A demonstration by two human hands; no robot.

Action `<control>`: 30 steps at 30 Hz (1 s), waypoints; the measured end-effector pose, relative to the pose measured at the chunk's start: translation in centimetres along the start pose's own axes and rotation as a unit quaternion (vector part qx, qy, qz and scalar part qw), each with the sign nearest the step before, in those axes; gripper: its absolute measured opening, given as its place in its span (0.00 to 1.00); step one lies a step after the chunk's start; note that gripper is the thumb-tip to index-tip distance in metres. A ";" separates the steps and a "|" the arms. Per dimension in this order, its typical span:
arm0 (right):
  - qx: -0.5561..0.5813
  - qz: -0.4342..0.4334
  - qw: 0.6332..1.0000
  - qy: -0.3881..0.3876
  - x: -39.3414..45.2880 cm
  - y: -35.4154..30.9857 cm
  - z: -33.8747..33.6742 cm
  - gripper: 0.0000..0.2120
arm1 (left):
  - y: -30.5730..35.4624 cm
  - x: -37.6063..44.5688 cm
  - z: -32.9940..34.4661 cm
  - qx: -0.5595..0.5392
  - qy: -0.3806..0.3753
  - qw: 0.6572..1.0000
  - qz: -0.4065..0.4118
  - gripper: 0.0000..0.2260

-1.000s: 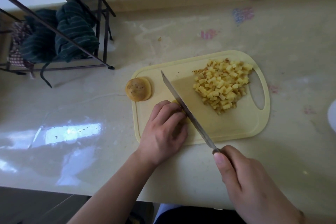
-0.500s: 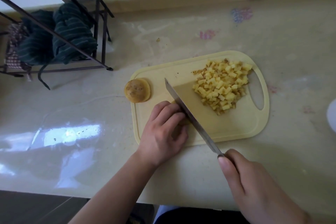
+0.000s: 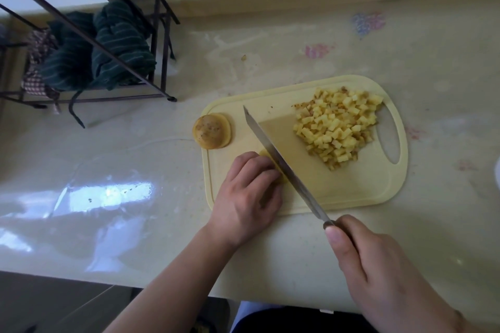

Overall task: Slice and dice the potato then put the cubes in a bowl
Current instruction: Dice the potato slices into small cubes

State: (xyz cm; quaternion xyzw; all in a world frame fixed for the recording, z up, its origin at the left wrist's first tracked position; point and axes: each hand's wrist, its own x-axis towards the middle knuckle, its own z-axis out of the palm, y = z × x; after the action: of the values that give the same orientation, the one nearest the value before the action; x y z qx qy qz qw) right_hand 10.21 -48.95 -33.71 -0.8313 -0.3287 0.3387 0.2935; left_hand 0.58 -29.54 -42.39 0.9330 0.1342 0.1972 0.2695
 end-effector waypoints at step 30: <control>0.017 0.003 1.000 0.000 0.4 -0.2 0.1 0.22 | -0.2 -0.4 0.1 -0.006 0.031 1.000 0.001 0.02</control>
State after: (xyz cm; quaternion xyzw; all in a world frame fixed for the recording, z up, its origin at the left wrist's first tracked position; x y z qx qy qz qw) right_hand 10.27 -48.53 -33.74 -0.8270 -0.3206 0.3448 0.3071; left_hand 0.23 -29.54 -42.71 0.9248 0.1407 0.2269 0.2709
